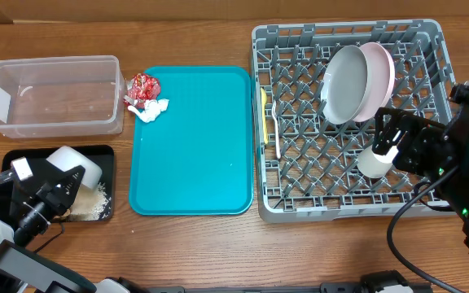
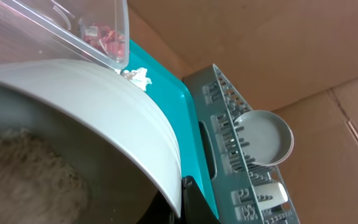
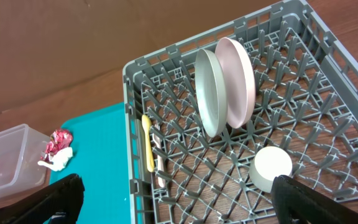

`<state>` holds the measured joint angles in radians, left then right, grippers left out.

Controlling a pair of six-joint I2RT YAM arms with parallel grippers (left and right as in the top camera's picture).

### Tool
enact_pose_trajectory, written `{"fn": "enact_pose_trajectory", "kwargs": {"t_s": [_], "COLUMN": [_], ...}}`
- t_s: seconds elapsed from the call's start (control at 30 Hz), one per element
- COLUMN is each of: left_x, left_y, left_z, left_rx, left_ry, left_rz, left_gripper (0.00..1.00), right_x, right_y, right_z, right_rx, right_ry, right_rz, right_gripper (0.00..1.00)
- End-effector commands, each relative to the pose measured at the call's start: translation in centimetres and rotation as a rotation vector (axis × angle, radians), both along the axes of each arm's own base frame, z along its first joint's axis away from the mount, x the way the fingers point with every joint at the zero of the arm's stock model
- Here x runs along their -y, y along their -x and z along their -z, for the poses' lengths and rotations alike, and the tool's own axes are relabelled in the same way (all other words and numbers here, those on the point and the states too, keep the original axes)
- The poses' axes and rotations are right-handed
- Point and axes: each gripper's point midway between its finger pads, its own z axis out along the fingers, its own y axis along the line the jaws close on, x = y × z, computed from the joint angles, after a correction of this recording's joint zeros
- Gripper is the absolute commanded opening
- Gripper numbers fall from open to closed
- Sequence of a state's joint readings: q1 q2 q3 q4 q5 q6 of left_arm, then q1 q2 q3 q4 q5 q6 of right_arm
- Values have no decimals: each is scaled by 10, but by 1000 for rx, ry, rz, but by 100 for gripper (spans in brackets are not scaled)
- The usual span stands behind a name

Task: Sort waste into correct bins and load items into the dishwasher rack
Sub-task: 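Carry the bowl left and tip the rice onto the black tray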

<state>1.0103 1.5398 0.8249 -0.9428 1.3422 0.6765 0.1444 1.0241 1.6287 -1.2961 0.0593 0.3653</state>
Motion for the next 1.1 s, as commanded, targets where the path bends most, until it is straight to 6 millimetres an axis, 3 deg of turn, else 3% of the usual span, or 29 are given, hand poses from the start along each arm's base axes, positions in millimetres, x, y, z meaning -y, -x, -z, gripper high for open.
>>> {"fn": "enact_pose_trajectory", "kwargs": {"t_s": [0.0,0.07,0.13,0.23,0.4,0.5,0.6,0.63,0.73,0.8,0.9,1.07], "left_x": [4,1,1,1,8,16,5,2,-12,-16,-6,37], "left_y": [2,2,1,1,2,9,13,16,23,26,28,26], "left_z": [-9,0,-8,-9,-31,-22,-5,-8,-7,-9,-17,-67], "left_rx": [47,46,45,71,154,88,16,-4,31,8,30,143], "left_ry": [7,-81,8,-21,68,56,-7,55,-17,44,71,-40], "left_rz": [2,19,-5,3,-10,8,-5,-37,-77,-115,-101,88], "left_gripper": [4,4,4,4,4,4,4,4,4,4,4,4], "right_x": [2,1,2,3,5,5,5,5,5,5,5,5], "right_y": [2,3,6,14,31,31,31,31,31,30,30,28], "right_z": [-3,-4,-7,-14,-26,-25,-25,-25,-26,-27,-27,-31], "right_rx": [16,17,30,61,120,119,118,118,120,126,126,146], "right_ry": [9,6,5,0,-9,-9,-8,-8,-9,-10,-10,-13], "right_rz": [3,0,0,0,0,0,0,0,0,1,0,1], "right_gripper": [100,100,100,100,100,100,100,100,100,100,100,100]}}
